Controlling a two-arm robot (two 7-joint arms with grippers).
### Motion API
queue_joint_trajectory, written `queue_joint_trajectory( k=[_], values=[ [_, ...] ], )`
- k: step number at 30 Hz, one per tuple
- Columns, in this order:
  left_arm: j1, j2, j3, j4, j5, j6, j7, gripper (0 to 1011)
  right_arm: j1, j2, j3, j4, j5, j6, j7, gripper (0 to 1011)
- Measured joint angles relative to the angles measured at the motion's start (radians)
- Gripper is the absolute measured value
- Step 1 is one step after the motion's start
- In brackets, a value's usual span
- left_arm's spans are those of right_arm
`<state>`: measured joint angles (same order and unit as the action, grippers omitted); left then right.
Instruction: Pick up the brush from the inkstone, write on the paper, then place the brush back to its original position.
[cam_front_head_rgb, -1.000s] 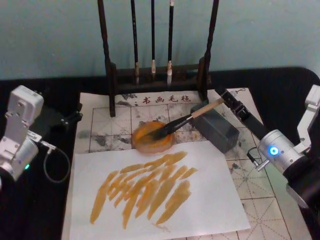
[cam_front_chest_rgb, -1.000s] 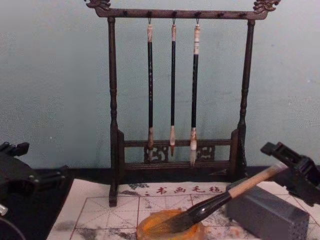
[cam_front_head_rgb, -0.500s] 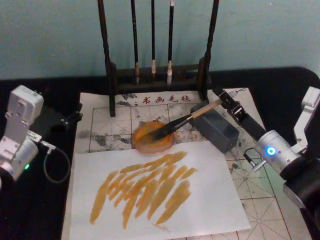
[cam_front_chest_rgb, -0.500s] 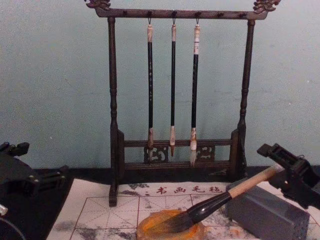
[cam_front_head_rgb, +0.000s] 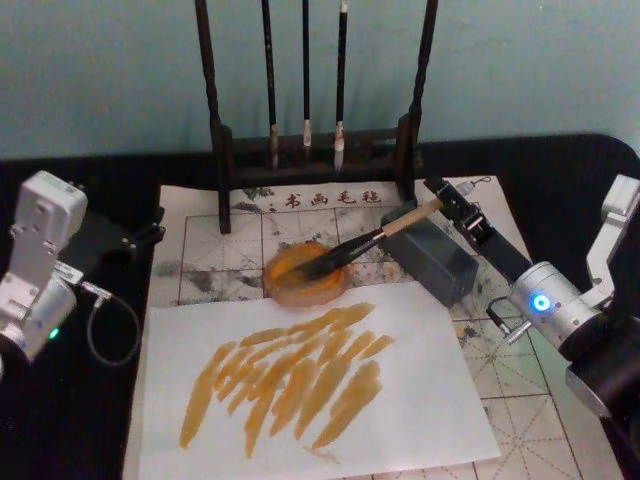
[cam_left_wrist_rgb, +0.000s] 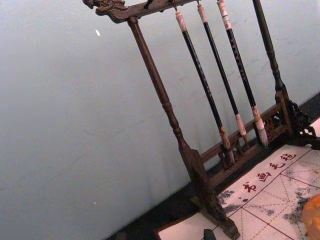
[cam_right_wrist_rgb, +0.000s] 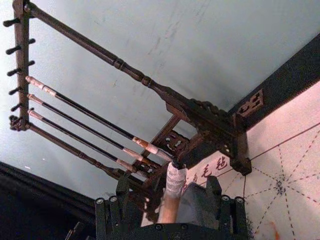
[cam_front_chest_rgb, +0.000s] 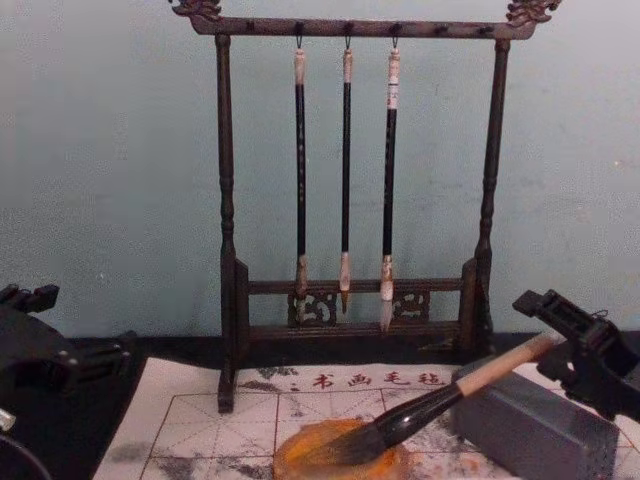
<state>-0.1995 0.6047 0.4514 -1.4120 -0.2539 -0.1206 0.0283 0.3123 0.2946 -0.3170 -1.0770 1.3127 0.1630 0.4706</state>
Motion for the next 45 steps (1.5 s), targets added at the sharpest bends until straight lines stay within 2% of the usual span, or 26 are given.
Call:
queue_joint_trajectory(
  k=[40, 45],
  values=[
    [0.000, 0.000, 0.000, 0.000, 0.000, 0.000, 0.000, 1001, -0.001, -0.002, 0.005, 0.000, -0.003, -0.001, 0.001, 1002],
    [0.000, 0.000, 0.000, 0.000, 0.000, 0.000, 0.000, 1001, -0.001, -0.002, 0.005, 0.000, -0.003, -0.001, 0.001, 920]
  ],
)
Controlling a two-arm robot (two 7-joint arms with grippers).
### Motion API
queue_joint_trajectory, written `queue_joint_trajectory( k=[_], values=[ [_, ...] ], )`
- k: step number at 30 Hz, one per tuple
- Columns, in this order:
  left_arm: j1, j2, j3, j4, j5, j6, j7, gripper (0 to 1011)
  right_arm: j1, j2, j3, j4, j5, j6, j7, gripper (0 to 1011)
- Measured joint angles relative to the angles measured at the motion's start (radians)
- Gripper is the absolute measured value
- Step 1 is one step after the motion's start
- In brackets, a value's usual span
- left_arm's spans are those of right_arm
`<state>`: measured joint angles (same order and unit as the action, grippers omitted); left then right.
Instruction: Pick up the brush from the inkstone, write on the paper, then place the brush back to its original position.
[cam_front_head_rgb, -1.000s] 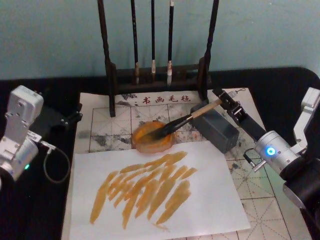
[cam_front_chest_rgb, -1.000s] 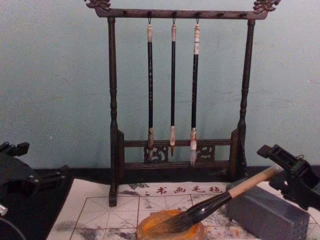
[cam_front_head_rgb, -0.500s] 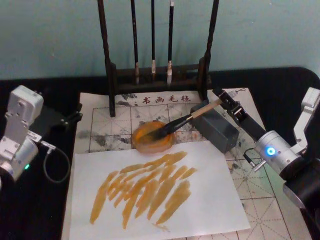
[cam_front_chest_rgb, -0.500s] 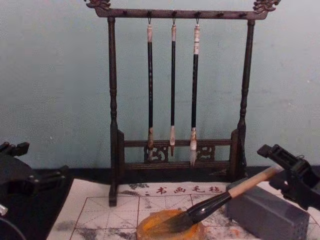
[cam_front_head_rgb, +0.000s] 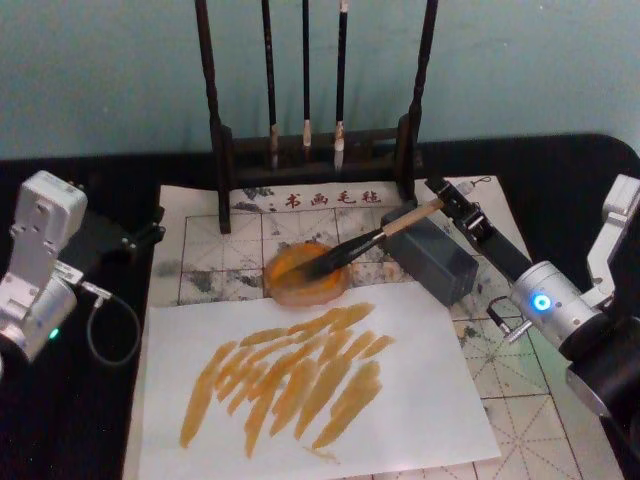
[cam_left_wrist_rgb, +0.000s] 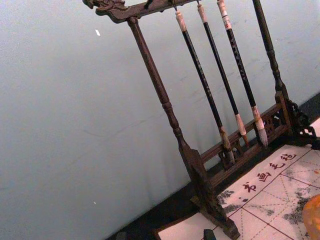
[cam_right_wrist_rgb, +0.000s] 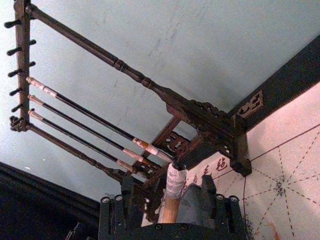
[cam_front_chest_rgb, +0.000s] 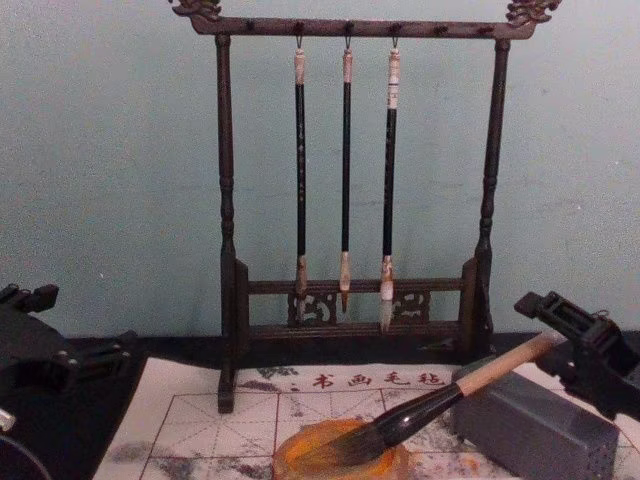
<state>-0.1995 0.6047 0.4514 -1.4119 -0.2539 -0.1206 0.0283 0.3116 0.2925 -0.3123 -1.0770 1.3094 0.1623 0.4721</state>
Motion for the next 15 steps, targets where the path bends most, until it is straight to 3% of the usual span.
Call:
queue_joint_trajectory(
  k=[15],
  values=[
    [0.000, 0.000, 0.000, 0.000, 0.000, 0.000, 0.000, 1001, 0.000, 0.000, 0.000, 0.000, 0.000, 0.000, 0.000, 487]
  ],
)
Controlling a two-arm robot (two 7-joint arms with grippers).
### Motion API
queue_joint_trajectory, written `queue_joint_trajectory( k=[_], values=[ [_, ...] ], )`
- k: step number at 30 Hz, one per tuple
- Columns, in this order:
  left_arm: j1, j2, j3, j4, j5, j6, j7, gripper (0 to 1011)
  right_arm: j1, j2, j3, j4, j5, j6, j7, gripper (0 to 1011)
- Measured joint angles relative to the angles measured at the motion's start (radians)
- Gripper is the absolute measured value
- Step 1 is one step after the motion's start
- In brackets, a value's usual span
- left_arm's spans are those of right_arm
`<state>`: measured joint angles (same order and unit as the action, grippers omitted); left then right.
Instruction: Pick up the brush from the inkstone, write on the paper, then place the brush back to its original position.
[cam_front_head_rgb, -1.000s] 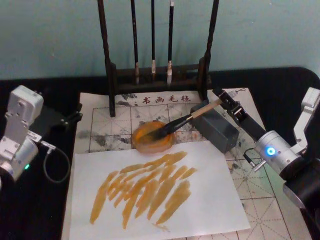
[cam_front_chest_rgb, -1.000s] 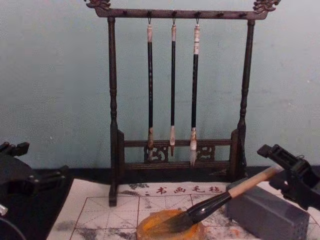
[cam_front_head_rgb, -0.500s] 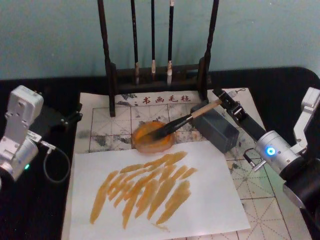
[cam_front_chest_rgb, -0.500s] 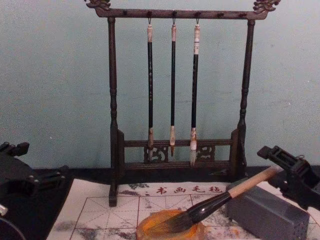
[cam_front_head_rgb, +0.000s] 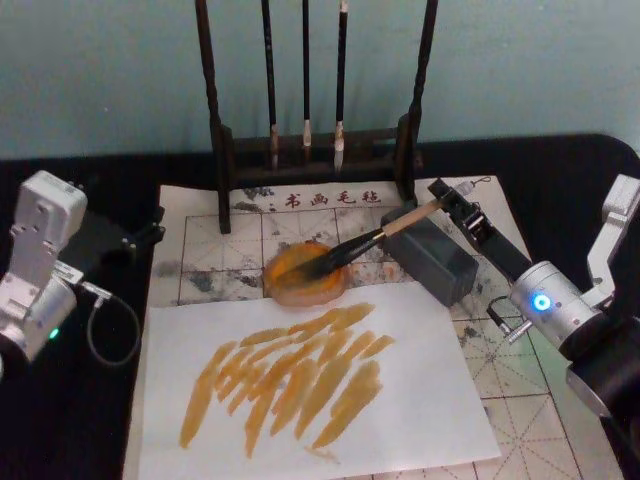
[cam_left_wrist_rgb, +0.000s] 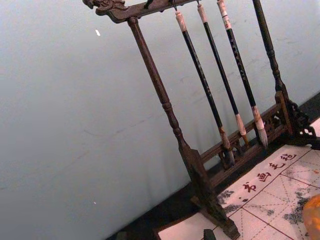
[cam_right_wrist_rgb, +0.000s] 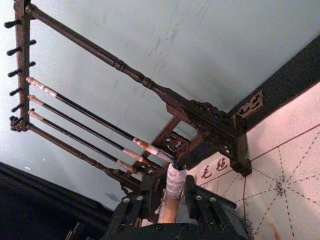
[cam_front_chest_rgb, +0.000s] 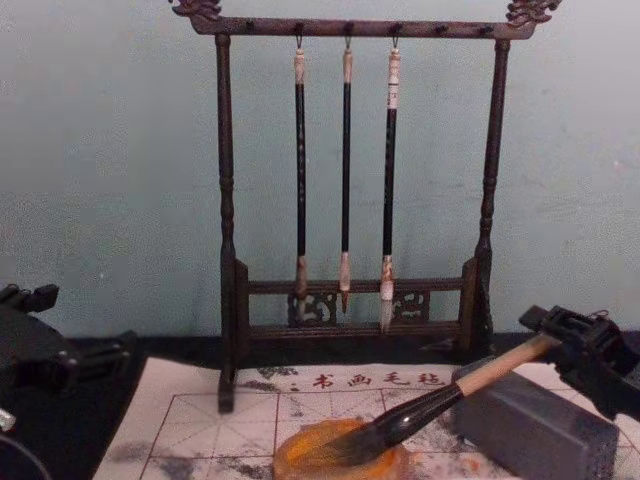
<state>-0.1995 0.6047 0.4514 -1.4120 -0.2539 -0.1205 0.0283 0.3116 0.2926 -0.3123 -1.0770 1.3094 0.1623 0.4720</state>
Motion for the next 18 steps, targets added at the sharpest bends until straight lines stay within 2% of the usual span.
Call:
queue_joint_trajectory(
  k=[6, 7, 10, 18],
  values=[
    [0.000, 0.000, 0.000, 0.000, 0.000, 0.000, 0.000, 1001, 0.000, 0.000, 0.000, 0.000, 0.000, 0.000, 0.000, 298],
    [0.000, 0.000, 0.000, 0.000, 0.000, 0.000, 0.000, 1001, 0.000, 0.000, 0.000, 0.000, 0.000, 0.000, 0.000, 242],
    [0.000, 0.000, 0.000, 0.000, 0.000, 0.000, 0.000, 1001, 0.000, 0.000, 0.000, 0.000, 0.000, 0.000, 0.000, 184],
    [0.000, 0.000, 0.000, 0.000, 0.000, 0.000, 0.000, 1001, 0.000, 0.000, 0.000, 0.000, 0.000, 0.000, 0.000, 184]
  ],
)
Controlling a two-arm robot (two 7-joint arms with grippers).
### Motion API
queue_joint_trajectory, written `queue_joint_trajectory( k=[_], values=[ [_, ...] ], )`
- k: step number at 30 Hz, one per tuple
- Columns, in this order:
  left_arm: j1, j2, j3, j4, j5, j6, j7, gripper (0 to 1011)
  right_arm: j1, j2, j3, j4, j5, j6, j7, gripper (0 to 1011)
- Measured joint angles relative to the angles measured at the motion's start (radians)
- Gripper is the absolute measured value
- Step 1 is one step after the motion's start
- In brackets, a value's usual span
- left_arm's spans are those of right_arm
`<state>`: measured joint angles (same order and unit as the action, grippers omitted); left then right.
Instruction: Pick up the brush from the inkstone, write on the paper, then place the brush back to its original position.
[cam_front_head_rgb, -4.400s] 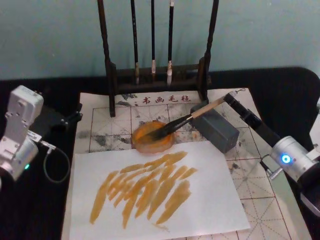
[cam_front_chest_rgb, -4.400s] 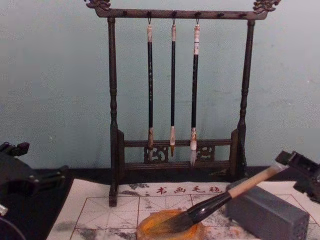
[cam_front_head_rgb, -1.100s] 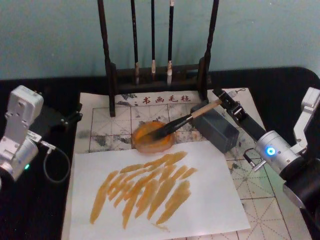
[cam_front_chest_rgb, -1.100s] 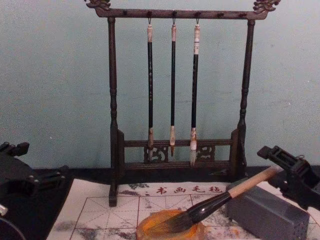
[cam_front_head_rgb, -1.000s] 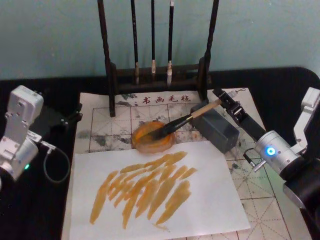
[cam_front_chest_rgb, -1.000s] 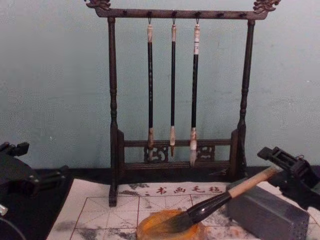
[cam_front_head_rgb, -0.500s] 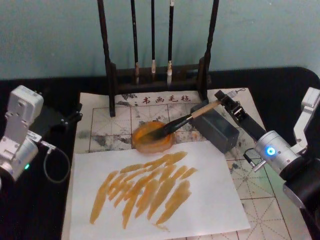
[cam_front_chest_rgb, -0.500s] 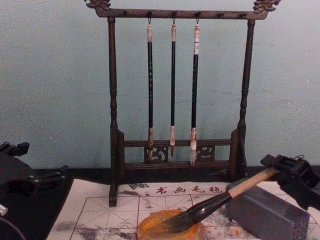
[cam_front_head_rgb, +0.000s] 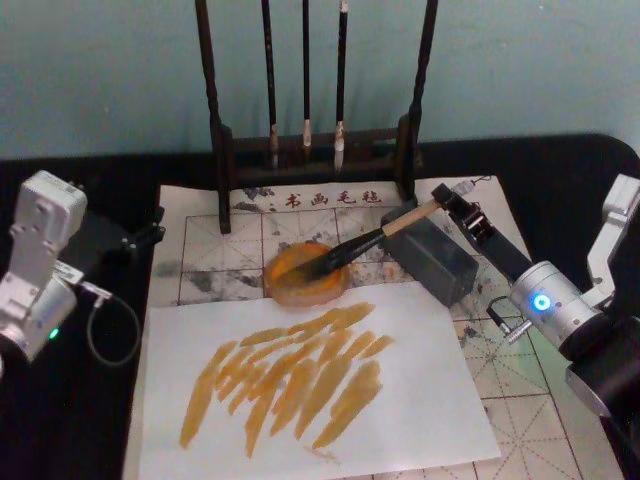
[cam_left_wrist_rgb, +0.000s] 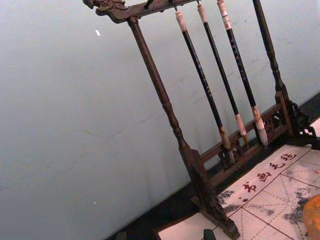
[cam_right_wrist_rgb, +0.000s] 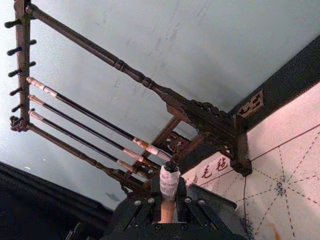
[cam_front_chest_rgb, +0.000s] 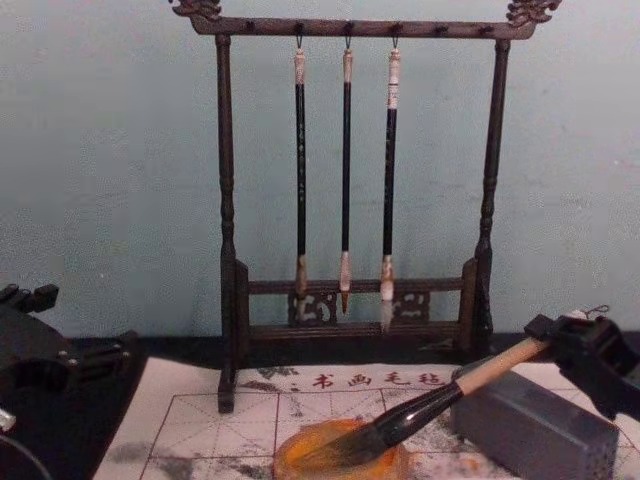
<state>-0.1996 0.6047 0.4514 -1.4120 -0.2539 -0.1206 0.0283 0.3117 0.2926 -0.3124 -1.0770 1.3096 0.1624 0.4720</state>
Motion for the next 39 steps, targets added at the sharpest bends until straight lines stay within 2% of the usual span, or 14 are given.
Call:
queue_joint_trajectory(
  k=[22, 39],
  values=[
    [0.000, 0.000, 0.000, 0.000, 0.000, 0.000, 0.000, 1001, 0.000, 0.001, -0.001, 0.000, 0.001, 0.000, 0.000, 184],
    [0.000, 0.000, 0.000, 0.000, 0.000, 0.000, 0.000, 1001, -0.007, 0.026, -0.013, -0.037, 0.081, 0.009, 0.019, 184]
  ],
)
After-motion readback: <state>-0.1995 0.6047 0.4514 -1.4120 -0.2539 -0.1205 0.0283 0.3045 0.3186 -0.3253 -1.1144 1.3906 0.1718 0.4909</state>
